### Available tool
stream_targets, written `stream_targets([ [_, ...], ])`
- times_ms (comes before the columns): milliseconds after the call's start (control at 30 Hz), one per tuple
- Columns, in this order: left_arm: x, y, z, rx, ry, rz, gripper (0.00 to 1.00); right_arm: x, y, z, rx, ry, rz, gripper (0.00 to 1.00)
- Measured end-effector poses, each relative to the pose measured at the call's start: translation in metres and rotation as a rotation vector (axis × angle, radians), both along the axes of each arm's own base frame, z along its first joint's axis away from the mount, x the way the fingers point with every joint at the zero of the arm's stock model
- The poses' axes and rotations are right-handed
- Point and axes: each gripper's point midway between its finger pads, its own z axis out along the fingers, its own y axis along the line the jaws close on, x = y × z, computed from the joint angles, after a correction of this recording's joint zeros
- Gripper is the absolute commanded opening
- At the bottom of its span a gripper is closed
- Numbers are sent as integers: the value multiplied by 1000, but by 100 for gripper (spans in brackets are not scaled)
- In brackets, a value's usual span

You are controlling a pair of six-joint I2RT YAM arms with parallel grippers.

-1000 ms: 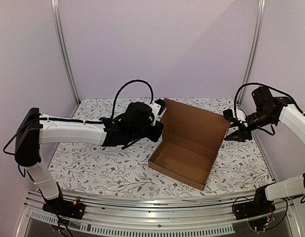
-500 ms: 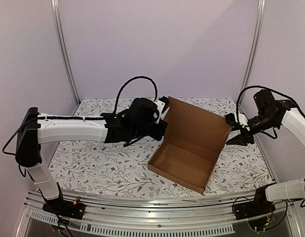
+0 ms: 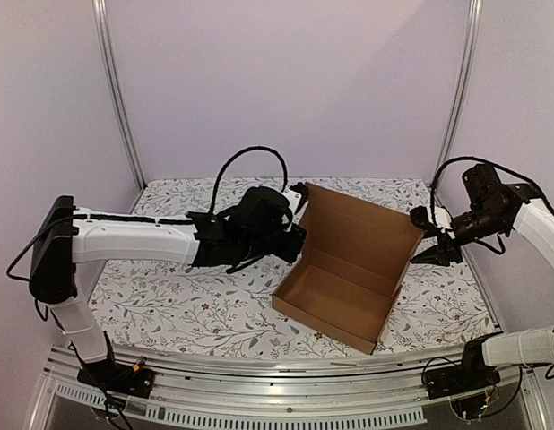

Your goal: Fold the paper box

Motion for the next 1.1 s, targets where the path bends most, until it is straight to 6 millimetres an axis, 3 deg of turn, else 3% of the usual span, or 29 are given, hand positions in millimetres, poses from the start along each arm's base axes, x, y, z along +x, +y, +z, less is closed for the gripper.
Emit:
stream_targets([
  [300, -25, 2, -16, -46, -18, 6, 0, -20, -2, -7, -19, 25, 45, 59],
  [533, -46, 11, -24, -61, -66, -11, 0, -48, -8, -12, -51, 28, 97, 60],
  [800, -54, 19, -30, -105, -96, -21, 0, -77, -16, -24, -97, 42, 137, 62],
  [967, -62, 9, -36, -122, -122, -40, 14, -87, -16, -30, -93, 61, 140, 63],
  [1100, -83, 18, -77, -23, -82, -88, 24, -93, -18, -32, -99, 51, 141, 64],
])
